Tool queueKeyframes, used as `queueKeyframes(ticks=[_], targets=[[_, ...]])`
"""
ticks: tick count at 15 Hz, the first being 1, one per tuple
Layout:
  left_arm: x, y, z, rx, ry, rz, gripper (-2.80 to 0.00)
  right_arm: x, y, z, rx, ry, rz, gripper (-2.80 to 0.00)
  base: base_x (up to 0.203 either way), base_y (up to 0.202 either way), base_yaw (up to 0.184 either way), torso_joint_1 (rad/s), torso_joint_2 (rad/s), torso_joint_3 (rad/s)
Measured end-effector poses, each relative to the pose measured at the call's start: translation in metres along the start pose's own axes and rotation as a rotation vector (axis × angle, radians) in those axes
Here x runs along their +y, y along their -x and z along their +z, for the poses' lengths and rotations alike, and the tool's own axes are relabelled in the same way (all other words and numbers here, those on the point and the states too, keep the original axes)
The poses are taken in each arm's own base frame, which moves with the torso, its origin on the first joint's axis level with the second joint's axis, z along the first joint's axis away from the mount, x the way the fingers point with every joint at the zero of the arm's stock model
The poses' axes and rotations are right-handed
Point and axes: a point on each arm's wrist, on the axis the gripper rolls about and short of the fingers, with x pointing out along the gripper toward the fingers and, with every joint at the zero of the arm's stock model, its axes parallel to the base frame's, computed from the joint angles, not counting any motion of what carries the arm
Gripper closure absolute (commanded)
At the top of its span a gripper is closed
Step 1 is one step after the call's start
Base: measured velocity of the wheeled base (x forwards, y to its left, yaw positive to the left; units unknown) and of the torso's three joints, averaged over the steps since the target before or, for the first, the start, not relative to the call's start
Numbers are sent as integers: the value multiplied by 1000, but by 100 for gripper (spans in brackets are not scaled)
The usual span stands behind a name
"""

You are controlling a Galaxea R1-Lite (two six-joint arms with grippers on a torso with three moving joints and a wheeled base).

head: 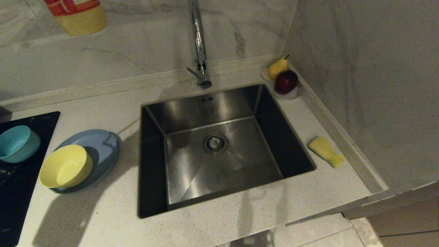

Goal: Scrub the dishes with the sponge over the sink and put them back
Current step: Squeeze it onto the sponge

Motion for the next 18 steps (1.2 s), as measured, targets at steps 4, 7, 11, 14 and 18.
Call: queueKeyframes(ticks=[4, 7, 11, 14, 18], targets=[[-30, -37, 10, -43, 34, -18, 0, 0, 0, 0, 0, 1, 0, 0, 0, 0, 0, 0, 0, 0], [-61, -66, -7, -48, 31, -51, 0, 0, 0, 0, 0, 0, 0, 0, 0, 0, 0, 0, 0, 0], [-101, -86, -27, -83, 30, -109, 0, 0, 0, 0, 0, 0, 0, 0, 0, 0, 0, 0, 0, 0], [-122, -83, -34, -69, 12, -161, 0, 0, 0, 0, 0, 0, 0, 0, 0, 0, 0, 0, 0, 0], [-139, -87, -49, -34, -6, -190, 0, 0, 0, 0, 0, 0, 0, 0, 0, 0, 0, 0, 0, 0]])
